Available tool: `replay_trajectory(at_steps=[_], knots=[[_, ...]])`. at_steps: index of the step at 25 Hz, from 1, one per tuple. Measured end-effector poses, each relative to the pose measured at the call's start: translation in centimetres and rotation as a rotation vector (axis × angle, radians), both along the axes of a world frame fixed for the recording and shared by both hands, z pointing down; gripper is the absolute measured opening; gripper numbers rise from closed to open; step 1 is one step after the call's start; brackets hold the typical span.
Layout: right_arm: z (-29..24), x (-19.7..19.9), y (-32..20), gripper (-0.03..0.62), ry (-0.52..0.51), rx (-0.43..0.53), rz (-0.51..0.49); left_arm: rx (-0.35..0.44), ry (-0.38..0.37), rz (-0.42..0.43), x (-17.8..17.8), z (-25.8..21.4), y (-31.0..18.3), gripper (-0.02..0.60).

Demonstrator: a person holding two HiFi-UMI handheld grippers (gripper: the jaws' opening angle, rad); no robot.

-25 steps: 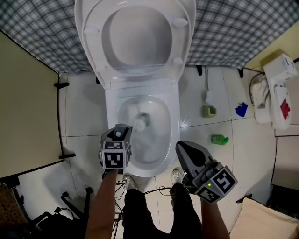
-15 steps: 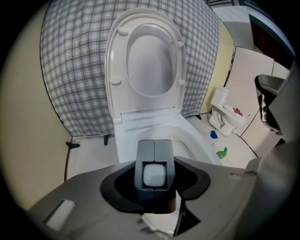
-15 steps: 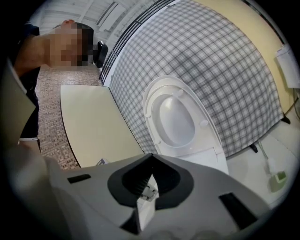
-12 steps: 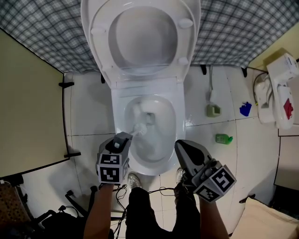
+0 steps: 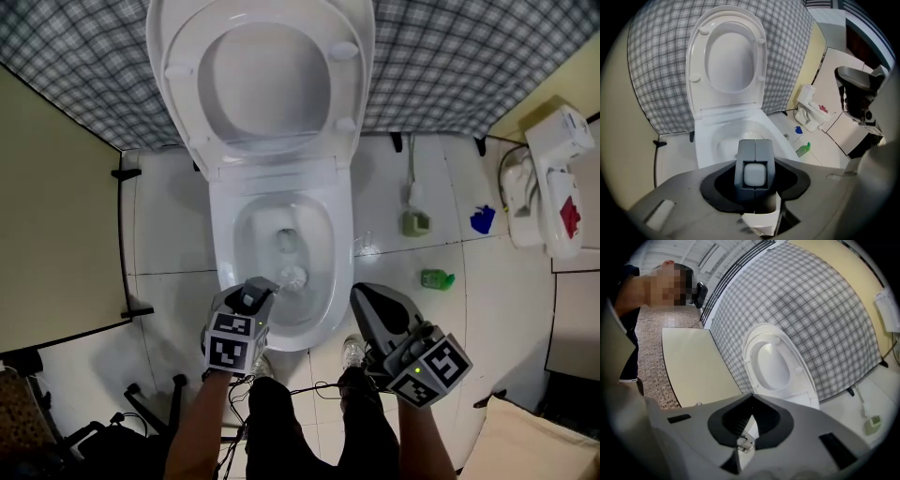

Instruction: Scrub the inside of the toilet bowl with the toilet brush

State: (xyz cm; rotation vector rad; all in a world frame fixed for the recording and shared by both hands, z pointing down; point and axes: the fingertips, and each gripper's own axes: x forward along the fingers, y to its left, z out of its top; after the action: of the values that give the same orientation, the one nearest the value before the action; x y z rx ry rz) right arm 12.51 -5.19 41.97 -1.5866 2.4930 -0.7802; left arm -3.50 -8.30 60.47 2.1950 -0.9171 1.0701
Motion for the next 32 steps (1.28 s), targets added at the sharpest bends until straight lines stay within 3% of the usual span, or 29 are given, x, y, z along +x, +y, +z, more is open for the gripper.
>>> replay_trajectory(at_steps=[8, 11, 17, 21, 26, 32], knots=[[-0.1, 1.8, 0.5, 0.0, 0.005, 0.001, 0.021, 0.075, 0.133, 0.055, 6.8, -2.1, -1.4, 0.192], [0.3, 1.6, 0.5, 0.0, 0.005, -0.003, 0.014, 0.101, 0.121, 0.075, 8.4, -2.0, -2.9, 0.192], [0.3, 1.8, 0.5, 0.0, 0.006, -0.007, 0.011, 0.119, 0.07, 0.056, 8.0, 1.3, -6.8, 0.193], [1.1, 2.6, 0.5, 0.0, 0.017, -0.019, 0.019, 0.094, 0.144, 0.024, 7.1, -0.6, -6.9, 0.193], [0.0, 2.3, 0.1, 0.0, 0.01, -0.01, 0.005, 0.086, 0.223, 0.064, 8.9, -3.4, -5.0, 0.192], [-0.3, 3.5, -0.2, 0.0, 0.028, 0.003, 0.021, 0.149, 0.237, 0.024, 10.5, -3.2, -5.9, 0.192]])
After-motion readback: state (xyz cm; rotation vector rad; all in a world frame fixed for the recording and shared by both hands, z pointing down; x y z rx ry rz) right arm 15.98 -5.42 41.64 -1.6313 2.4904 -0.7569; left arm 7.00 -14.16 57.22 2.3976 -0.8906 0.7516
